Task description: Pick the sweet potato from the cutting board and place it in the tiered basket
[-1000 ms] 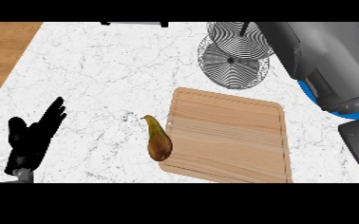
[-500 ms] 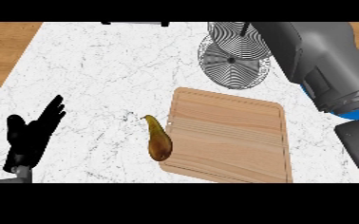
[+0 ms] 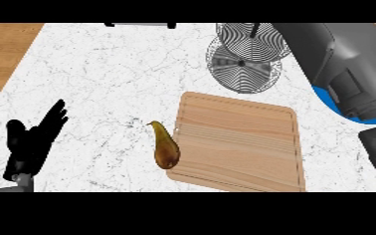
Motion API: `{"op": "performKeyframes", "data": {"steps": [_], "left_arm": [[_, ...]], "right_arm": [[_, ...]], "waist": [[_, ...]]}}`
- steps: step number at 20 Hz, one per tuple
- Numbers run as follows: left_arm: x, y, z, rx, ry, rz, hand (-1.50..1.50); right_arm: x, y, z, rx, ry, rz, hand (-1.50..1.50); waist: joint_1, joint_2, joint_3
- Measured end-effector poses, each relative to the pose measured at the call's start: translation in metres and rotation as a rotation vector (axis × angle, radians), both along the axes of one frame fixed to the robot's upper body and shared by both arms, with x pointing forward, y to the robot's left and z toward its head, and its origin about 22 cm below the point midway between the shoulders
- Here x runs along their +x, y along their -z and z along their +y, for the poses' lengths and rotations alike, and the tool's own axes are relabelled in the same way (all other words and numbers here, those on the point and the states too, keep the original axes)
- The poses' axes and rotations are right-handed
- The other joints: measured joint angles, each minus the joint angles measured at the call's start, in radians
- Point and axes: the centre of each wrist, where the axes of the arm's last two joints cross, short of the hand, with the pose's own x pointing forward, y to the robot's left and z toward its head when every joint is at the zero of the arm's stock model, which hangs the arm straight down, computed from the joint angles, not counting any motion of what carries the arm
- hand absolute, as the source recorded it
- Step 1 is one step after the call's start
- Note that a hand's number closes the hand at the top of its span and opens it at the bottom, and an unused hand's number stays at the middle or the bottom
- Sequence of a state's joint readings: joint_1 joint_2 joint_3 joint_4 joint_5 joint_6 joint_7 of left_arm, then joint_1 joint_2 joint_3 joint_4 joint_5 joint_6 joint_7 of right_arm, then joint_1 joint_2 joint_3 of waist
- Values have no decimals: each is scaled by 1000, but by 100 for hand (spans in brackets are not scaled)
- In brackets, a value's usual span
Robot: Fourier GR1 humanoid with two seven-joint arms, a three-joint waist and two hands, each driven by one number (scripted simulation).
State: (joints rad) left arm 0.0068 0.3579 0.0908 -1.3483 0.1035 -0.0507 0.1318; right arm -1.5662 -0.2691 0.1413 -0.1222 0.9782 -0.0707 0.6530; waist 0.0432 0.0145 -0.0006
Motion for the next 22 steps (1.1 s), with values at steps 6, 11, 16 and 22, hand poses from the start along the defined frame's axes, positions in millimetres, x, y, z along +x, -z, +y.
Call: {"op": "performKeyframes", "data": {"steps": [6, 11, 16, 22], "left_arm": [[-2, 2, -2, 5, -6, 11, 0], [-9, 9, 1, 5, -27, 24, 0], [-19, 12, 7, -1, -64, 40, 0], [-33, 12, 19, 1, -112, 56, 0]], "right_arm": [[-4, -42, -3, 143, 33, -233, -150], [-7, -74, -30, 333, 131, -334, -150], [-13, -87, -58, 576, 155, -415, -150], [-24, -77, -99, 795, 98, -518, -150]], "waist": [[-11, -6, 0], [-34, -16, 1], [-68, -32, 3], [-113, -49, 4]]}}
